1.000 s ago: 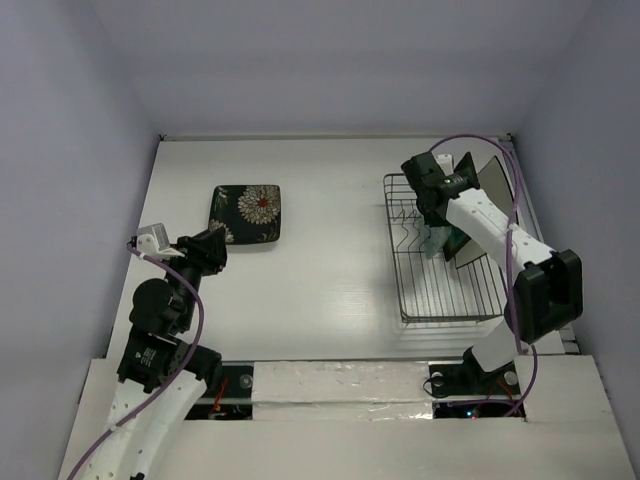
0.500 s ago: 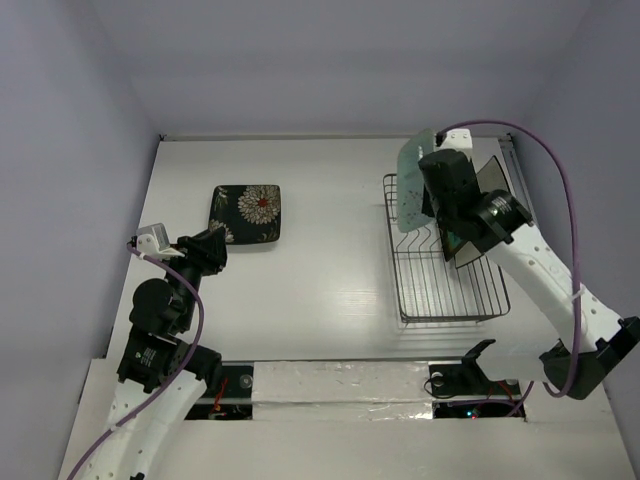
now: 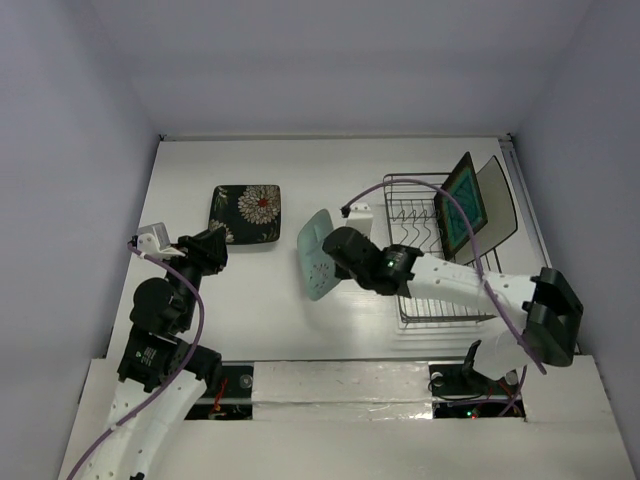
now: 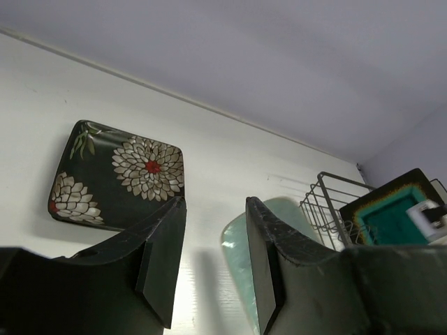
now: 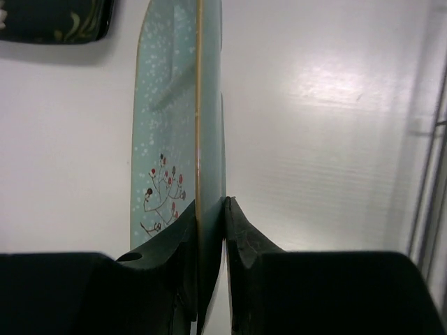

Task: Unload the plates from the dish rack

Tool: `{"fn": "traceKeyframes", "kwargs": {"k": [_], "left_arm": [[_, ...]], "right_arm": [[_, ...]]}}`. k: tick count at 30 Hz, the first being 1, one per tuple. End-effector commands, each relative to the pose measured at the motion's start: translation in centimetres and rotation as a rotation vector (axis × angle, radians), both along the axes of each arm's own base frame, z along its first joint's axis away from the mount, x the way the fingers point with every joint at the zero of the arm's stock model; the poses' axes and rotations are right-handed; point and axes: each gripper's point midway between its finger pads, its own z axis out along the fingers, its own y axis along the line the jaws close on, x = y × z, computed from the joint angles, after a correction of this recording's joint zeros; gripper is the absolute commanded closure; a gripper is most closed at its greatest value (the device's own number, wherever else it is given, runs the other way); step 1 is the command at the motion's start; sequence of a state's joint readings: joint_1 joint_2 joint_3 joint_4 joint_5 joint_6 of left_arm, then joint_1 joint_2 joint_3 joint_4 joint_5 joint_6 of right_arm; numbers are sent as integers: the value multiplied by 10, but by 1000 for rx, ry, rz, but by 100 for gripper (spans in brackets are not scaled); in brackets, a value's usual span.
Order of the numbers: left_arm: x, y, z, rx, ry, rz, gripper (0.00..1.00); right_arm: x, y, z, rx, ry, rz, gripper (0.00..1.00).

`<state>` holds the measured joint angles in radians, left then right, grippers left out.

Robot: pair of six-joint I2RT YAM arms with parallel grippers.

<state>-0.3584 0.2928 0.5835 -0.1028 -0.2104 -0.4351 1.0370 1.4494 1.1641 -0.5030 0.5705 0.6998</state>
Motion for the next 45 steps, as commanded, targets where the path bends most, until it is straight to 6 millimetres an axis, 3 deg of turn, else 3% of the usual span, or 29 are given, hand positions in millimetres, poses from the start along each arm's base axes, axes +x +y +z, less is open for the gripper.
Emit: {"fn": "traceKeyframes", "kwargs": {"k": [1, 7, 15, 18, 21, 24, 33, 35, 37, 41, 42, 45], "left_arm": [[1, -2, 9, -10, -30, -7, 63], [3, -2, 8, -6, -24, -7, 63], [3, -3, 8, -8, -24, -7, 63], [3, -3, 8, -9, -22, -7, 63], [3, -3, 7, -10, -22, -7, 63], [2, -2, 8, -11, -25, -7, 63], [1, -2, 9, -14, -29, -7, 63], [0, -2, 10, -15, -34, -7, 63], [0, -2, 10, -15, -35, -7, 63], [-1, -1, 12, -17, -39, -7, 63], [-1, -1, 11, -17, -39, -7, 63], [-1, -1, 12, -17, -41, -7, 63]], "right_arm": [[19, 37, 38, 328, -107, -121, 100], [4, 46, -6, 374, -40, -136, 100], [-25, 37, -77, 303, 78, -141, 100], [-40, 33, -105, 272, 132, -139, 91], [-47, 29, -123, 241, 158, -140, 78], [-55, 24, -136, 209, 183, -140, 73], [-55, 23, -142, 90, 198, -114, 57], [-56, 17, -144, 55, 199, -123, 56], [-54, 12, -141, 33, 186, -129, 49], [-49, -4, -118, -25, 136, -149, 33], [-47, -5, -103, -7, 117, -147, 29], [-39, -12, -67, -41, 44, -125, 31]]}}
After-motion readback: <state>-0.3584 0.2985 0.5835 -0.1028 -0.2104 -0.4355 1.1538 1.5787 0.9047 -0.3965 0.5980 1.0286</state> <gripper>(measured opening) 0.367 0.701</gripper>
